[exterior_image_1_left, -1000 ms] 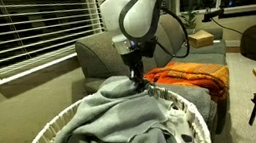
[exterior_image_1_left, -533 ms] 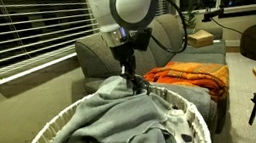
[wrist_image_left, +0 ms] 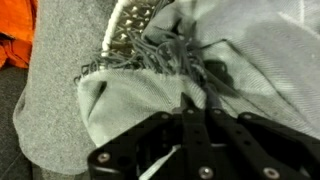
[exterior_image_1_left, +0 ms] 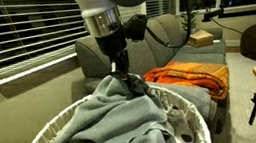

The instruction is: Put the fleece inside the basket

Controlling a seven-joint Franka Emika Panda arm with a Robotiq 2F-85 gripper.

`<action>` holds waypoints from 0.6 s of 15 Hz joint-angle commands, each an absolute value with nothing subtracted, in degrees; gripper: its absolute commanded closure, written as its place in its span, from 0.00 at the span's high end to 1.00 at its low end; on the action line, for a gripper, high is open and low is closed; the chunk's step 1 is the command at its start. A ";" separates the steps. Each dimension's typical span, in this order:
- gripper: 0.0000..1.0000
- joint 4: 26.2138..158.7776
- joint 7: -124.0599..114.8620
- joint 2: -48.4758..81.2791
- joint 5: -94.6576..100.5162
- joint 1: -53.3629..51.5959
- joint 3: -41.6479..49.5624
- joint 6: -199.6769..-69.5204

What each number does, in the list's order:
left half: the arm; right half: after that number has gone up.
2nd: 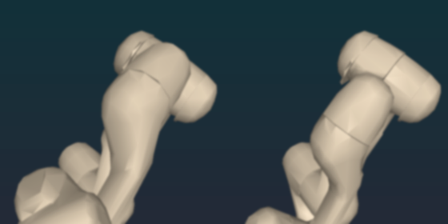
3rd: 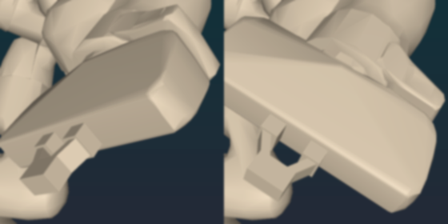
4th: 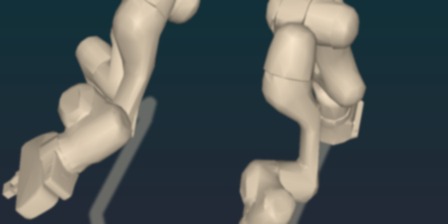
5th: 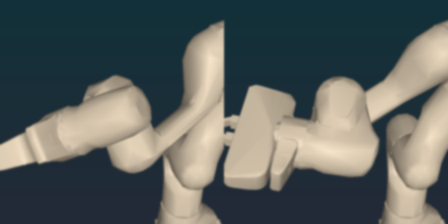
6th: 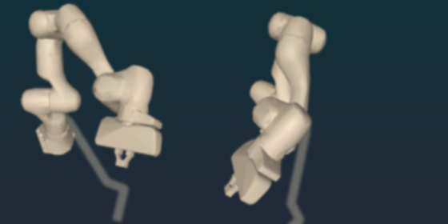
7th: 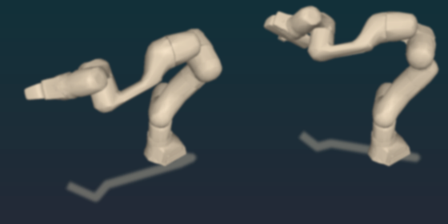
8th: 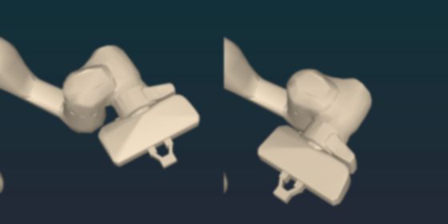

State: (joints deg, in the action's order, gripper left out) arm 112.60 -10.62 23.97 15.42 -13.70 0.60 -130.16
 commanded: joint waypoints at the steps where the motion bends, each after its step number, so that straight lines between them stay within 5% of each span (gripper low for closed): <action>1: 0.02 114.01 -12.45 20.84 16.25 -14.81 -1.66 -127.79; 9: 0.02 110.91 -11.32 21.89 16.08 -17.17 -6.04 -125.53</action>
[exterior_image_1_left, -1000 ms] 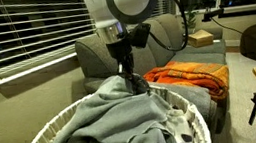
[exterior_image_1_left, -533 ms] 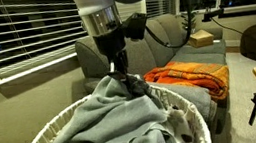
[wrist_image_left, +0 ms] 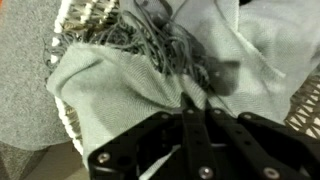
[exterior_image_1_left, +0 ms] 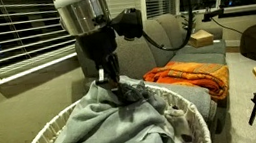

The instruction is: Put the fleece inside the basket

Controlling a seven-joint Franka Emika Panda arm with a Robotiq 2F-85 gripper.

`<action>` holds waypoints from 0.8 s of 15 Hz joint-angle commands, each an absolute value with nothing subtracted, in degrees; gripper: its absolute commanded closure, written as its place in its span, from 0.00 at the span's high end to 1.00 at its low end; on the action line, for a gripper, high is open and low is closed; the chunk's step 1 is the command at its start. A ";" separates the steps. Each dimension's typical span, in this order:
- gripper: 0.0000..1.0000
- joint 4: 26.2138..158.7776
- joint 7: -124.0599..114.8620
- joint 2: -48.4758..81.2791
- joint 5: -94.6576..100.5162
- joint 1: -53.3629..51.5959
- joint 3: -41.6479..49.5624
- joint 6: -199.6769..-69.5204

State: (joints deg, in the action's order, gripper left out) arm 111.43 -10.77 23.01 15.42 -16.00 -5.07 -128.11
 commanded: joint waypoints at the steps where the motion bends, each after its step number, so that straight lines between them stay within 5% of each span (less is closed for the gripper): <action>1: 0.02 110.66 -11.18 21.89 15.97 -17.38 -6.45 -125.26; 5: 0.02 110.02 -10.90 22.33 15.84 -17.88 -7.34 -124.92; 7: 0.32 110.26 -10.82 22.37 15.82 -17.83 -7.44 -125.07; 12: 0.64 111.07 -10.54 21.97 15.60 -17.14 -7.07 -125.57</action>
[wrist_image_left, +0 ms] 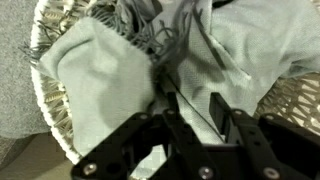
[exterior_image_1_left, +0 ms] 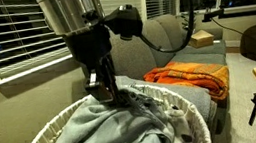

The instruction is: Put the fleece inside the basket

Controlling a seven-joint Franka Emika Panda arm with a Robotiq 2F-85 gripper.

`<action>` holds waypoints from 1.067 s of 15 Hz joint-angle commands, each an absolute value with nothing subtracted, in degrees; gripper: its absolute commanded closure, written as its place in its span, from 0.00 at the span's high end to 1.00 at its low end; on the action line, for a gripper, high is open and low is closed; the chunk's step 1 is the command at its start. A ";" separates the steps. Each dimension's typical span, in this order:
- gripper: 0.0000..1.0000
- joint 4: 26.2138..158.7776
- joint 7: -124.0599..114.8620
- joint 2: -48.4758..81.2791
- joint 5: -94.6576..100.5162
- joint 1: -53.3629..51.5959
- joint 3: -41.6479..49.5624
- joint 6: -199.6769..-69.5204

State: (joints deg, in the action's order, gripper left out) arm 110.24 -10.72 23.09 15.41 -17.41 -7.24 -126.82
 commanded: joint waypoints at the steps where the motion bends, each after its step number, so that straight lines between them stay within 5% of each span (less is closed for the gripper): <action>1: 0.69 111.30 -10.49 21.82 15.58 -16.94 -6.95 -125.66; 6: 0.99 111.94 -10.56 21.39 15.53 -16.23 -6.35 -125.66; 16: 1.00 110.59 -10.70 23.11 15.39 -15.73 -6.23 -126.69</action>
